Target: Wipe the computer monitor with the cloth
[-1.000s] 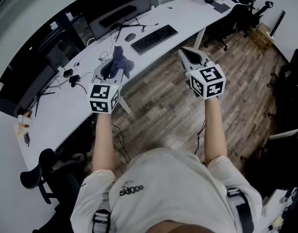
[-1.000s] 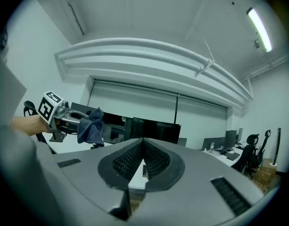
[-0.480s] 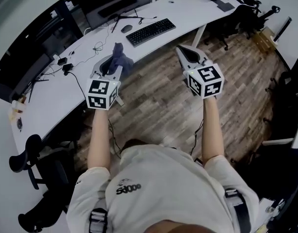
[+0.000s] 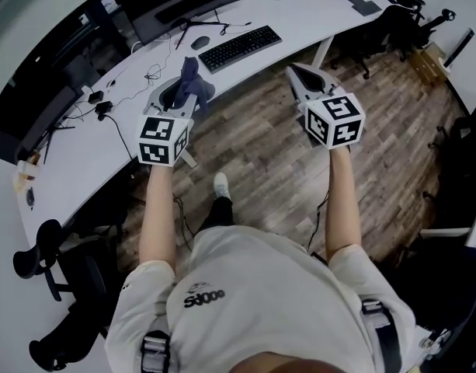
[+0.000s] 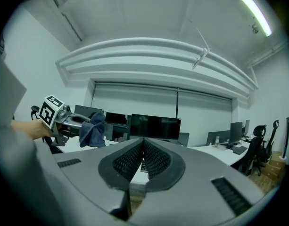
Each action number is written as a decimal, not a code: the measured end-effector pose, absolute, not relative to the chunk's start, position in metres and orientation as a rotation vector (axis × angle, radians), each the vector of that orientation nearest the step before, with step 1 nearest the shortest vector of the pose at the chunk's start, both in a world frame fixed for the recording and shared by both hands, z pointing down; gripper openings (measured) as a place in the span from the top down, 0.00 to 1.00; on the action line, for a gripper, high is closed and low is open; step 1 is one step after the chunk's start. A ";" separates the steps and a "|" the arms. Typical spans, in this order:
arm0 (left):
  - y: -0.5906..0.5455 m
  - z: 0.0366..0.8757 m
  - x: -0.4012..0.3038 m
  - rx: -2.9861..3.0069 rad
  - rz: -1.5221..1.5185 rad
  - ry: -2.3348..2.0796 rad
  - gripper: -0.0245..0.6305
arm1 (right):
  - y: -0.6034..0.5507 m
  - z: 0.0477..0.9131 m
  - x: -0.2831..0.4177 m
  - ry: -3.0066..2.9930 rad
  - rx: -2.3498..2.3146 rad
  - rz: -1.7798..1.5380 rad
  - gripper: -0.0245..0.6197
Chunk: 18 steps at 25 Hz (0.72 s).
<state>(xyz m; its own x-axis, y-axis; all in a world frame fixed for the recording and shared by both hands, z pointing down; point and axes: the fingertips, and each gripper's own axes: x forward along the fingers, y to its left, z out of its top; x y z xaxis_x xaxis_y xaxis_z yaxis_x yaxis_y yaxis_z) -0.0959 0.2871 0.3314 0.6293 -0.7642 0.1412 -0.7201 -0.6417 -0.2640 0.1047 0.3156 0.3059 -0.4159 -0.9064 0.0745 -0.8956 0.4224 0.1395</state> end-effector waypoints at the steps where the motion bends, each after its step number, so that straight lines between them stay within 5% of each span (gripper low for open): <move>1: 0.277 0.333 -0.094 -2.670 -0.354 1.227 0.78 | 0.305 0.309 0.105 -2.523 1.616 -0.119 0.97; 18: -0.026 0.336 -0.106 -2.764 -0.361 1.183 0.78 | 0.013 0.295 0.099 -2.381 1.803 -0.120 0.97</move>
